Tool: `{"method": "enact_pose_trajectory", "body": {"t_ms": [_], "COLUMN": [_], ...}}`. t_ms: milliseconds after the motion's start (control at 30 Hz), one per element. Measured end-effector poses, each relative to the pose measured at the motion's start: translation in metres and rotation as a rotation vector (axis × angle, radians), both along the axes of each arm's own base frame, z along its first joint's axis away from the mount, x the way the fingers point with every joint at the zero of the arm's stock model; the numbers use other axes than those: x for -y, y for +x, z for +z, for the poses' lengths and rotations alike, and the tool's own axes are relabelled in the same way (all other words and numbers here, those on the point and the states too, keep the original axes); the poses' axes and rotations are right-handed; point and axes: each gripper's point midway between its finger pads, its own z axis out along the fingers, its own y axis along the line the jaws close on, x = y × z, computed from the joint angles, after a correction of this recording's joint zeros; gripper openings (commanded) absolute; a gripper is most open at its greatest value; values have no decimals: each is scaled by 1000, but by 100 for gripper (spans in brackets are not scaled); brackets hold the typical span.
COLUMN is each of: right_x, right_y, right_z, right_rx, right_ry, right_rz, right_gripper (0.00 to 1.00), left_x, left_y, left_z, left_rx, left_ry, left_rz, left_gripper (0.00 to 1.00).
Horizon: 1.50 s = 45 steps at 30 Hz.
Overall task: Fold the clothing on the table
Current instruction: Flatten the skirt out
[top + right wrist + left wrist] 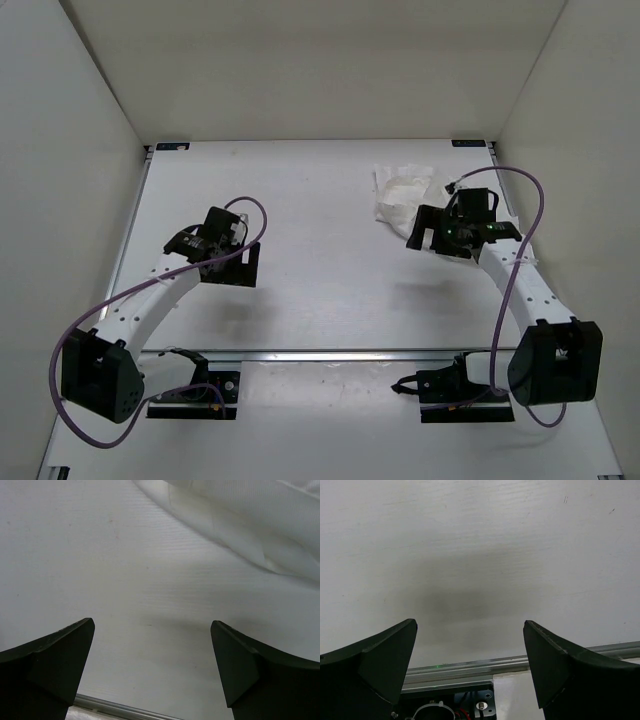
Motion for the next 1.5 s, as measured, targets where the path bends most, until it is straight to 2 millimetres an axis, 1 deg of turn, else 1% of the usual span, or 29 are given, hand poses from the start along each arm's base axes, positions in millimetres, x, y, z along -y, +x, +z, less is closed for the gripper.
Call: {"method": "enact_pose_trajectory", "body": {"t_ms": [133, 267, 433, 533, 600, 667, 733, 800, 867, 933, 967, 1033, 1133, 1167, 1200, 1233, 1300, 1333, 1433, 1500], "right_x": [-3, -2, 8, 17, 21, 20, 17, 15, 14, 19, 25, 33, 50, 55, 61, 65, 74, 77, 85, 86], "right_y": [11, 27, 54, 80, 91, 101, 106, 113, 118, 122, 122, 121, 122, 121, 119, 118, 119, 118, 116, 114], "right_z": [4, 11, 21, 24, 21, 13, 4, -6, -14, -23, -27, -29, -27, -26, -27, -26, -25, -26, -25, -26], "right_rx": [6, 22, 46, 55, 54, 41, 19, -4, -22, -43, -54, -68, -57, -57, -61, -62, -60, -63, -79, -86], "right_ry": [-21, -53, -82, -114, -143, -178, -214, -251, -275, -304, -318, -332, -345, -348, -348, -351, -359, -364, -380, -391], "right_rz": [9, -3, -39, -65, -71, -63, -51, -43, -39, -51, -61, -86, -135, -147, -160, -166, -179, -181, -199, -194], "right_gripper": [99, 99, 100, 99, 99, 99, 99, 96, 89, 72, 68, 64, 61, 56, 47, 40, 7, 0, 0, 0], "left_x": [1, 4, 9, 13, 16, 16, 15, 14, 12, 9, 9, 8, 9, 10, 12, 13, 17, 19, 27, 36], "left_y": [7, 17, 24, 28, 30, 33, 34, 34, 33, 30, 29, 26, 25, 26, 26, 27, 30, 31, 38, 46], "left_z": [6, 15, 19, 22, 26, 31, 35, 37, 37, 36, 36, 35, 33, 33, 33, 32, 30, 28, 23, 22], "left_rx": [32, 74, 100, 120, 139, 165, 179, 184, 189, 190, 193, 192, 186, 186, 185, 184, 179, 174, 161, 156], "left_ry": [-7, -17, -46, -72, -89, -104, -114, -117, -118, -119, -120, -123, -127, -131, -136, -140, -149, -153, -176, -206], "left_rz": [3, 2, 3, -2, -6, -6, -2, 2, 7, 10, 10, 8, 5, 2, -1, -3, -11, -15, -24, -30], "left_gripper": [99, 98, 98, 99, 99, 98, 99, 99, 99, 99, 99, 98, 99, 99, 98, 99, 99, 99, 99, 99]}}
